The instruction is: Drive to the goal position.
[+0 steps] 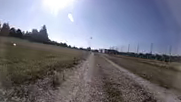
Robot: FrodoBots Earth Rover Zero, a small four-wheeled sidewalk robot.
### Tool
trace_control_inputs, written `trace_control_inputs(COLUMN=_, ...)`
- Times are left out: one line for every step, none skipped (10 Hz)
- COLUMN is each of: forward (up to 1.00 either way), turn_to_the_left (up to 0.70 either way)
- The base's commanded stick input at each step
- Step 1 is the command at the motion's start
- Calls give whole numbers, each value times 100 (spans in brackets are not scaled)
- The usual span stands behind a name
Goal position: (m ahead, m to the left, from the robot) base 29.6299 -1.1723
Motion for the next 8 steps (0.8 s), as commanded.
trace_control_inputs(forward=0, turn_to_the_left=0)
trace_control_inputs(forward=0, turn_to_the_left=0)
trace_control_inputs(forward=0, turn_to_the_left=0)
trace_control_inputs(forward=0, turn_to_the_left=0)
trace_control_inputs(forward=37, turn_to_the_left=0)
trace_control_inputs(forward=50, turn_to_the_left=0)
trace_control_inputs(forward=50, turn_to_the_left=0)
trace_control_inputs(forward=50, turn_to_the_left=0)
